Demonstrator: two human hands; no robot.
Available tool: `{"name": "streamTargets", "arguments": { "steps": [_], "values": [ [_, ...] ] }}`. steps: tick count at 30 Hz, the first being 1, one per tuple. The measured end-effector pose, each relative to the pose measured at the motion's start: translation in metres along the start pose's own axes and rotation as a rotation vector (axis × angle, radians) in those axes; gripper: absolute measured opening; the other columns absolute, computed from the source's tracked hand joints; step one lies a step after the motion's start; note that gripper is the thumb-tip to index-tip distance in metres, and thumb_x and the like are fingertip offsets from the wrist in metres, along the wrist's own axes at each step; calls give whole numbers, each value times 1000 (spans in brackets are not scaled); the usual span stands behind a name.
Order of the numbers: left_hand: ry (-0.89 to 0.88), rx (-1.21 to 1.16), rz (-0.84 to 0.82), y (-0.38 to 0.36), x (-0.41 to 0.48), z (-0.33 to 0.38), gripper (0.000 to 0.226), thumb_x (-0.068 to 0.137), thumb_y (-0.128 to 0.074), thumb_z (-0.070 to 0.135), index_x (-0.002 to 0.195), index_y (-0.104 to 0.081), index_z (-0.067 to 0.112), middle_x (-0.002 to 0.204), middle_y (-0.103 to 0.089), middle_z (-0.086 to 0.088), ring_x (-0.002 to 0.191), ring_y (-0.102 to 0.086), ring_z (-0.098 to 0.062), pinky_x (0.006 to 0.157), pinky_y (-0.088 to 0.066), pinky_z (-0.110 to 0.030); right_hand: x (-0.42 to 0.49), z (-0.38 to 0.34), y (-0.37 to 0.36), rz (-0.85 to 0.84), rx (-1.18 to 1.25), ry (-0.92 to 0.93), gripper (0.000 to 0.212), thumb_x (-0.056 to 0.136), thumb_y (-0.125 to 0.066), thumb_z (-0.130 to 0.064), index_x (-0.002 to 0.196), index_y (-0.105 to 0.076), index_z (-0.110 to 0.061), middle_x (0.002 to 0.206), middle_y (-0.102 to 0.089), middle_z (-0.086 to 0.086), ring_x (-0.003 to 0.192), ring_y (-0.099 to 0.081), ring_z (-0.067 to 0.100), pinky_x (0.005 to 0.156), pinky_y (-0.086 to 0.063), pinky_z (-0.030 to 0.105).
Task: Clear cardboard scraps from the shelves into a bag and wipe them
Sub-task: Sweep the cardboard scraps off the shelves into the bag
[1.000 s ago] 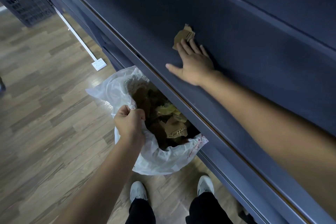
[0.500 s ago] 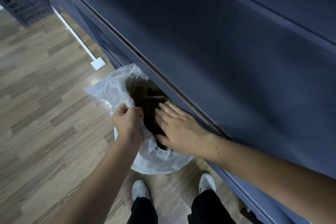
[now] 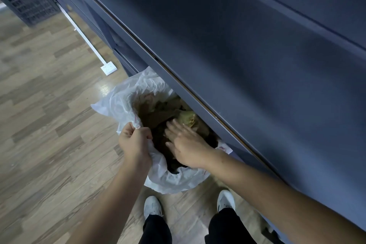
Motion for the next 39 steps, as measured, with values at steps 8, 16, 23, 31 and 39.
{"name": "streamTargets", "arguments": {
  "steps": [8, 16, 23, 31, 39],
  "values": [
    [29, 77, 26, 30, 16, -12, 41, 67, -36, -22, 55, -23, 15, 58, -23, -1, 51, -23, -12, 39, -21, -18, -8, 8, 33, 413, 242, -32, 43, 94, -37, -4, 136, -44, -6, 146, -39, 8, 137, -31, 22, 113, -15, 30],
    [176, 83, 63, 75, 27, -33, 38, 69, -34, -20, 60, -37, 17, 65, -34, -6, 58, -34, -19, 52, -27, -29, -6, 73, 12, 369, 257, -643, 51, 96, -38, -21, 142, -25, -5, 144, -39, 18, 128, -43, 33, 98, -40, 39],
    [213, 101, 62, 101, 36, -66, 37, 66, -34, -21, 60, -38, 15, 63, -34, -6, 56, -35, -20, 51, -27, -30, -1, 95, -16, 422, 470, -703, 36, 87, -44, -7, 58, -28, -19, 72, -46, 5, 73, -44, 25, 51, -26, 26],
    [181, 216, 99, 128, 53, -134, 29, 67, -43, -19, 57, -38, 7, 58, -39, -6, 53, -39, -20, 47, -34, -27, 18, 107, -64, 316, 296, -681, 43, 91, -45, -10, 58, -21, -23, 82, -45, 7, 77, -41, 23, 63, -31, 29],
    [200, 457, 80, 146, 63, -222, 16, 77, -50, -4, 74, -42, 10, 71, -41, -10, 70, -41, -21, 62, -36, -35, 33, 128, -126, 246, 178, -694, 39, 92, -44, -8, 59, -25, -19, 68, -40, 3, 78, -44, 27, 64, -31, 29]
  ]
}}
Point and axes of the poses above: each hand's wrist, its own x-axis towards the middle knuckle, its own y-axis out of the back of the hand, z = x × y, the point moved 9 cm from there along x, towards the middle knuckle
